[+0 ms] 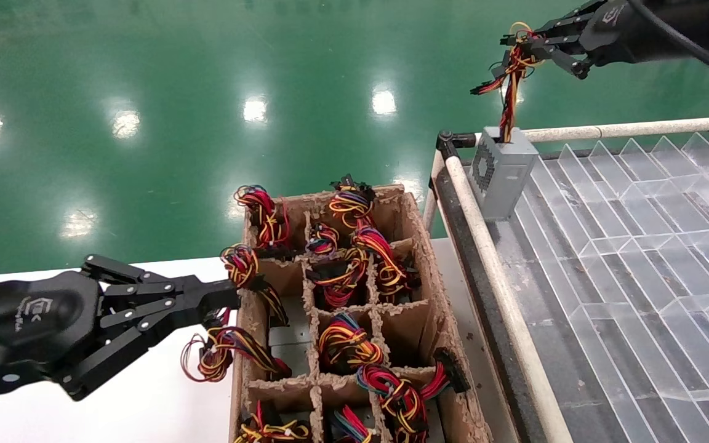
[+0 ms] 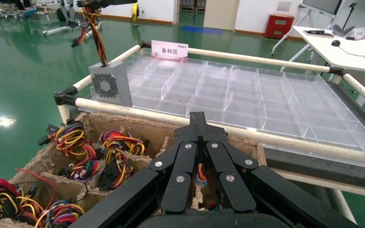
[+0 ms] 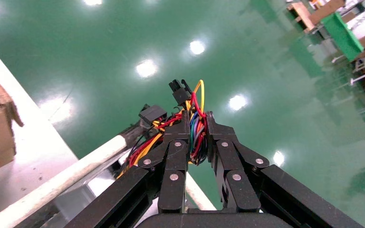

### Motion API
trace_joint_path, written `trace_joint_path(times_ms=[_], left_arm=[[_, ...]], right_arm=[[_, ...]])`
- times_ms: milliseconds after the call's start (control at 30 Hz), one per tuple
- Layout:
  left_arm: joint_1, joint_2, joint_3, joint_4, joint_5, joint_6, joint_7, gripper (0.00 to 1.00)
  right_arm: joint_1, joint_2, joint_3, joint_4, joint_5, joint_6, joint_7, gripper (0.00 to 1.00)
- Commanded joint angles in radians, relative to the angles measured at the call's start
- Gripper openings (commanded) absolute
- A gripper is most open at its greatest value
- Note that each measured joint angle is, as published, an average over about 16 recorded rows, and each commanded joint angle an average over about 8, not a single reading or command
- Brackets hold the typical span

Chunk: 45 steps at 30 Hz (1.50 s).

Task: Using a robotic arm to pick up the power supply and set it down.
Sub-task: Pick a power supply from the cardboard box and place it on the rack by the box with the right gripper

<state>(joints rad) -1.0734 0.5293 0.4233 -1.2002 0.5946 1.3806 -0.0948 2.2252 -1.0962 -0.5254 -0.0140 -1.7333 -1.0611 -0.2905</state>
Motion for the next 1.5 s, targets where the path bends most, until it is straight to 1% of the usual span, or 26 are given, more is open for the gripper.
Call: trace_joint_path(times_ms=[33, 167, 300, 400, 600, 733, 933, 1500], left_arm=[[0.0, 0.0, 0.0, 0.0, 0.0, 0.0, 0.0, 0.0], [0.0, 0.0, 0.0, 0.0, 0.0, 0.0, 0.0, 0.0], [0.0, 0.0, 0.0, 0.0, 0.0, 0.0, 0.0, 0.0], [0.0, 0.0, 0.0, 0.0, 0.0, 0.0, 0.0, 0.0], [0.0, 0.0, 0.0, 0.0, 0.0, 0.0, 0.0, 0.0], [0.0, 0.0, 0.0, 0.0, 0.0, 0.0, 0.0, 0.0], [0.0, 0.0, 0.0, 0.0, 0.0, 0.0, 0.0, 0.0], [0.0, 0.0, 0.0, 0.0, 0.0, 0.0, 0.0, 0.0]], right_arm=[[-0.003, 0.0, 0.001, 0.002, 0.002, 0.005, 0.001, 0.0], [-0.02, -0.009, 0.008, 0.004, 0.012, 0.035, 0.002, 0.0], [-0.041, -0.023, 0.018, 0.005, 0.027, 0.081, 0.009, 0.0], [-0.058, -0.037, 0.025, 0.006, 0.036, 0.135, 0.014, 0.0], [-0.096, -0.068, 0.035, 0.008, 0.051, 0.277, 0.024, 0.0], [-0.112, -0.082, 0.039, 0.01, 0.057, 0.338, 0.026, 0.0], [-0.107, -0.083, 0.033, 0.013, 0.049, 0.366, 0.026, 0.0], [-0.136, -0.104, 0.031, 0.007, 0.046, 0.367, 0.037, 0.0]])
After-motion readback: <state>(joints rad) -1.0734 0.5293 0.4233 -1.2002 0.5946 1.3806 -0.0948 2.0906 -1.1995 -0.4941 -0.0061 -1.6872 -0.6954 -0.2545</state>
